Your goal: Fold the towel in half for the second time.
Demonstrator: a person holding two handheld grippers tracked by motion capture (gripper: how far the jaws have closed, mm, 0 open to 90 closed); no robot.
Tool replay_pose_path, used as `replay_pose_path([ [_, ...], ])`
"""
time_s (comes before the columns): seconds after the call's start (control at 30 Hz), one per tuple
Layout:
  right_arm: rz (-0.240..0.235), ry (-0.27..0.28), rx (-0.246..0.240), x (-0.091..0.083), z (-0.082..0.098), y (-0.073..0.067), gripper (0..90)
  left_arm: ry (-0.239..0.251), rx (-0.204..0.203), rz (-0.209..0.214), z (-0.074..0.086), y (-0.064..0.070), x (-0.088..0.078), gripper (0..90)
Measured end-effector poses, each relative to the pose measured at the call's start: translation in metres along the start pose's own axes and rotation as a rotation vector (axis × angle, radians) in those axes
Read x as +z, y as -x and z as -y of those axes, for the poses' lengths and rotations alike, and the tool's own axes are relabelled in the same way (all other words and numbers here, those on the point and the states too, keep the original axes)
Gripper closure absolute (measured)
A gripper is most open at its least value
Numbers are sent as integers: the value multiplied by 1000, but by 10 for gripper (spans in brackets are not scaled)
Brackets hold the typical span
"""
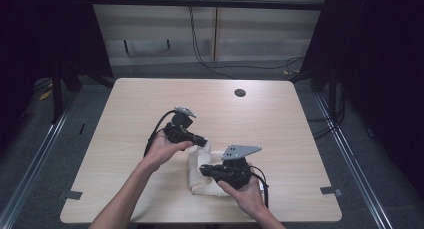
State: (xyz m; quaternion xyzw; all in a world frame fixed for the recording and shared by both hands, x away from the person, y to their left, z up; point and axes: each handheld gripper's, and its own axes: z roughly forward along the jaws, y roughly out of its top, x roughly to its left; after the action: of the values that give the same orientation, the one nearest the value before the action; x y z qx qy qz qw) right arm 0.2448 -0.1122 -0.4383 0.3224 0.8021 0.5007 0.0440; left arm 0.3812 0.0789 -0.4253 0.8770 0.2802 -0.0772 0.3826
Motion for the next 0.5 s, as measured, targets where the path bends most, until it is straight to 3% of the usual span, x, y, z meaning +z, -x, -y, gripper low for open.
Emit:
replay_pose_path([
  [0.13,36,5,-4,-6,10,4,867,13,4,-6,0,4,12,838],
  [0.33,74,-38,12,-16,30,10,866,-42,-7,11,3,5,40,833],
  [0.5,83,-61,39,-16,42,14,866,-53,-25,39,3,5,54,829],
])
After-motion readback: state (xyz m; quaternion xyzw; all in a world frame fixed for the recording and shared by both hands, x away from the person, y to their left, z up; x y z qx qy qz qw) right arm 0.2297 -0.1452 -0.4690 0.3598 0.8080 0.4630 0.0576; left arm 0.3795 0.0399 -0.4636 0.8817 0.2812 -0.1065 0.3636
